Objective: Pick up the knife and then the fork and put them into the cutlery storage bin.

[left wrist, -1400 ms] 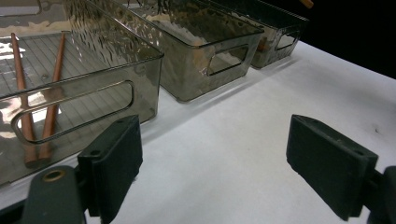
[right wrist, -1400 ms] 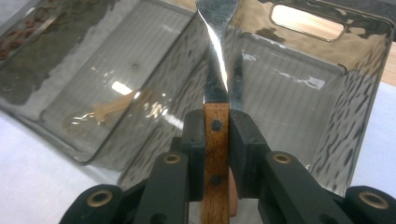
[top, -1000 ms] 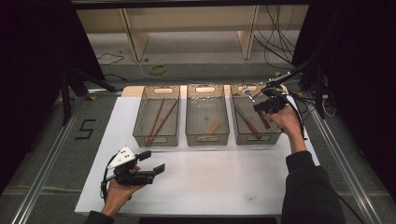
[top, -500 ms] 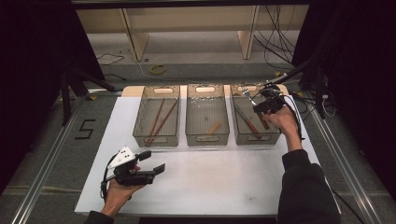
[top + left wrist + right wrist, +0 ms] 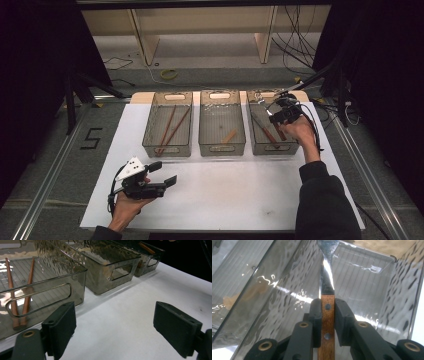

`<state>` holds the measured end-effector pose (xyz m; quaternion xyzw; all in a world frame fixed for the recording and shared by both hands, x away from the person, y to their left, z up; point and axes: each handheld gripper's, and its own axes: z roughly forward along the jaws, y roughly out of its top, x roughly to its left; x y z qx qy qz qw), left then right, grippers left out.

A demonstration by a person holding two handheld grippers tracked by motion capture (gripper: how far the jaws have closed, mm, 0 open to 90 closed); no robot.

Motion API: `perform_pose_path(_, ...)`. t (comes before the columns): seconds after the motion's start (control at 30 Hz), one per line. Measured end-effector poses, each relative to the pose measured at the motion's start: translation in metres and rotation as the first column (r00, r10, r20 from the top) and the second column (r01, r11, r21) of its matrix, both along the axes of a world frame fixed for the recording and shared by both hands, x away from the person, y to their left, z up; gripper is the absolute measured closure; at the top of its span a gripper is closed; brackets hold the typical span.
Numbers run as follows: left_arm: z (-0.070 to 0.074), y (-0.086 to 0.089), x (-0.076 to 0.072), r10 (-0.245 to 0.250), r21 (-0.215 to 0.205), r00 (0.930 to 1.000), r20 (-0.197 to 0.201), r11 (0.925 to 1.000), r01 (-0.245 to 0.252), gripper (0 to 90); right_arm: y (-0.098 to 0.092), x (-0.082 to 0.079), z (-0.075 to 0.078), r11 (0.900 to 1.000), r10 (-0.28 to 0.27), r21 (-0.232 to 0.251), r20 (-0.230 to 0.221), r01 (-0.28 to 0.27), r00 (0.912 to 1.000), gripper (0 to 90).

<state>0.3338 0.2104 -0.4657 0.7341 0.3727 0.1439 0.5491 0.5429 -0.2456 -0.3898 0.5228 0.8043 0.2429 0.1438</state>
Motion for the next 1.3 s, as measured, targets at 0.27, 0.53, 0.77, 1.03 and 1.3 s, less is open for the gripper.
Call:
perform_pose_path(0.27, 0.0, 0.0, 0.0, 0.0, 0.0, 1.0, -0.001, 1.0, 0.0, 17.8, 0.002, 0.003, -0.005, 1.0, -0.009, 0.0, -0.012, 0.009, 0.9999, 77.8)
perform_pose_path(0.53, 0.0, 0.0, 0.0, 0.001, 0.0, 1.0, 0.0, 1.0, -0.001, 17.8, 0.007, 0.005, -0.011, 1.0, -0.011, -0.006, -0.033, 0.011, 0.9994, 77.7)
perform_pose_path(0.77, 0.0, 0.0, 0.0, 0.0, -0.002, 1.0, 0.0, 1.0, 0.0, 17.7, 0.007, 0.007, -0.018, 1.0, -0.024, -0.005, -0.077, 0.023, 0.9967, 76.5)
perform_pose_path(1.03, 0.0, 0.0, 0.0, 0.0, -0.001, 1.0, -0.001, 1.0, 0.0, 17.7, 0.004, 0.005, -0.011, 0.999, -0.023, 0.023, -0.062, 0.025, 0.9978, 60.0)
perform_pose_path(1.3, 0.0, 0.0, 0.0, 0.0, -0.001, 1.0, -0.001, 1.0, 0.0, 17.7, -0.001, -0.005, -0.004, 0.997, -0.009, 0.072, -0.006, 0.009, 0.9999, 49.9)
